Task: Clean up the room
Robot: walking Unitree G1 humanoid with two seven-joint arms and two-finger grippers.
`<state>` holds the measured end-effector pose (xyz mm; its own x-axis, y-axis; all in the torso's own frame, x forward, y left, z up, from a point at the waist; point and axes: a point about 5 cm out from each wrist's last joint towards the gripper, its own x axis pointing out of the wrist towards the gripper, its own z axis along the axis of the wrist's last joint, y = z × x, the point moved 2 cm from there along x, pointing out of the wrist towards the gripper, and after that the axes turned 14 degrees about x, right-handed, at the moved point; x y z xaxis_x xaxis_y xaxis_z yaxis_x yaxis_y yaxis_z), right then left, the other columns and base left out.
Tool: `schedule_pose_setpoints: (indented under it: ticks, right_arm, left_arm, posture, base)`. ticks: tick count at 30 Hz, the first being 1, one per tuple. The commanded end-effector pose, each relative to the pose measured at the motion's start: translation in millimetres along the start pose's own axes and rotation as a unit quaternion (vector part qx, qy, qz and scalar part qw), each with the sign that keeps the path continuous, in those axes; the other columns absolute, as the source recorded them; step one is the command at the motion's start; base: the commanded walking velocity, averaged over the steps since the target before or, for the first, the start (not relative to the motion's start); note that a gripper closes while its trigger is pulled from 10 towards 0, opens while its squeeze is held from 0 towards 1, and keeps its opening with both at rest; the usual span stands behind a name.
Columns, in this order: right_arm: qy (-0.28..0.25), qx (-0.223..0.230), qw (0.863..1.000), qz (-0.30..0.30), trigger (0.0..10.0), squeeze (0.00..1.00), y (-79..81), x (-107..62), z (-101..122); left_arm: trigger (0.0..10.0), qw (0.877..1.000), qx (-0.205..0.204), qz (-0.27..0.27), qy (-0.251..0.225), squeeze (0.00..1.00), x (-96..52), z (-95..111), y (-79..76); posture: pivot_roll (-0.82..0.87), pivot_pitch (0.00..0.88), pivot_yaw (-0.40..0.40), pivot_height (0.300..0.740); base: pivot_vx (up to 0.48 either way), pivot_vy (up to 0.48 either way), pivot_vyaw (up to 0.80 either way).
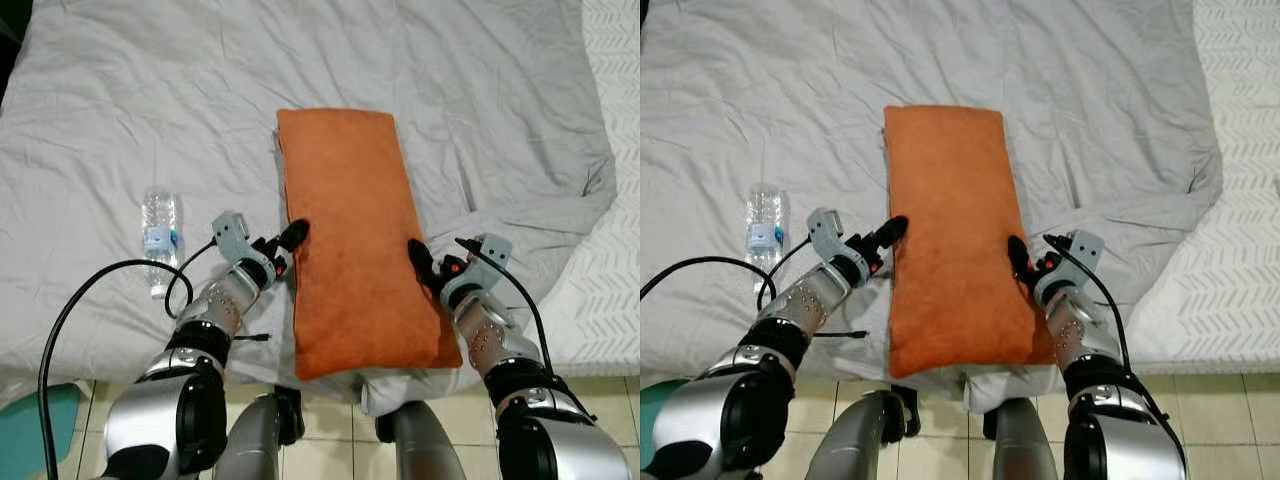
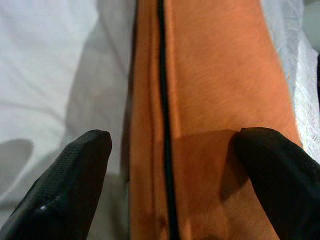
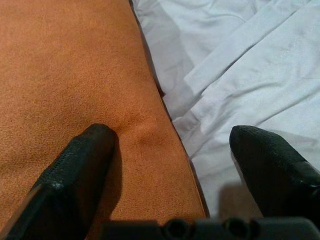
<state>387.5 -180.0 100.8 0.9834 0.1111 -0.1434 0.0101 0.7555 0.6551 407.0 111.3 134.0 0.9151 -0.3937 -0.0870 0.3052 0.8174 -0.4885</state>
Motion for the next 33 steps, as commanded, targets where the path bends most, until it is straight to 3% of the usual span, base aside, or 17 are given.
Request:
schedule_pose_setpoints:
  ticks: [1,6,12,15,18,22,23,24,25,30,33]
  right_arm:
    - [0.033,0.008,0.999,-0.009,10.0,0.00,-3.9,-4.3,-21.6]
    - [0.027,0.003,1.000,0.011,10.0,0.00,4.2,-3.8,-19.0]
    - [0.036,0.023,0.999,0.023,10.0,0.00,10.8,-10.5,-29.2]
    - [0.036,0.025,0.999,0.023,10.0,0.00,11.4,-11.6,-30.5]
    - [0.043,0.043,0.998,0.021,10.0,0.00,16.3,-16.6,-39.9]
    - [0.052,0.047,0.997,0.018,10.0,0.00,18.6,-19.1,-48.3]
    - [0.065,0.047,0.997,0.003,3.1,0.00,16.9,-21.5,-59.1]
    - [0.067,0.047,0.997,0.000,3.1,0.00,16.4,-21.9,-60.7]
    - [0.068,0.047,0.997,-0.004,0.0,0.00,15.8,-22.3,-62.4]
    - [0.073,0.051,0.996,-0.014,0.0,0.00,13.7,-24.7,-66.2]
    - [0.077,0.062,0.995,-0.023,0.0,0.00,11.2,-28.4,-69.7]
  left_arm:
    - [10.0,1.000,0.028,-0.004,0.004,0.00,-3.1,1.7,2.2]
    - [10.0,0.999,0.016,-0.030,0.001,0.00,-4.6,8.1,-3.1]
    - [10.0,0.996,-0.059,-0.030,0.053,0.00,-5.4,-27.0,-11.8]
    - [10.0,0.996,-0.067,-0.032,0.058,0.00,-5.7,-29.6,-13.9]
    - [10.0,0.991,-0.095,-0.048,0.087,0.00,-7.2,-45.6,-27.2]
    - [10.0,0.989,-0.089,-0.051,0.109,0.00,-7.7,-57.9,-32.9]
    - [10.0,0.992,-0.027,-0.024,0.120,0.00,-8.4,-67.2,-24.9]
    - [10.0,0.992,-0.015,-0.019,0.120,0.00,-8.6,-68.0,-23.1]
    - [0.0,0.993,0.001,-0.014,0.119,0.00,-8.8,-68.3,-20.9]
    - [0.0,0.992,0.027,-0.010,0.123,0.00,-11.1,-71.4,-16.9]
    - [0.0,0.989,0.033,-0.007,0.141,0.00,-17.1,-83.6,-12.0]
  posture:
    - [-0.05,0.605,0.107,0.740]
    - [-0.05,0.599,0.108,0.740]
    - [-0.07,0.570,0.087,0.740]
    - [-0.07,0.570,0.087,0.740]
    - [-0.07,0.544,0.084,0.740]
    - [-0.08,0.530,0.080,0.740]
    - [-0.08,0.524,0.078,0.740]
    - [-0.08,0.524,0.078,0.740]
    - [-0.07,0.519,0.076,0.740]
    - [-0.07,0.521,0.073,0.740]
    - [-0.07,0.526,0.071,0.740]
  base:
    - [0.000,0.000,0.00]
    - [0.000,0.000,0.00]
    - [0.000,0.000,0.00]
    - [0.000,0.000,0.00]
    - [0.000,0.000,0.00]
    - [0.000,0.000,0.00]
    - [0.000,0.000,0.00]
    - [0.000,0.000,0.00]
    - [0.000,0.000,0.00]
    - [0.000,0.000,0.00]
    - [0.000,0.000,0.00]
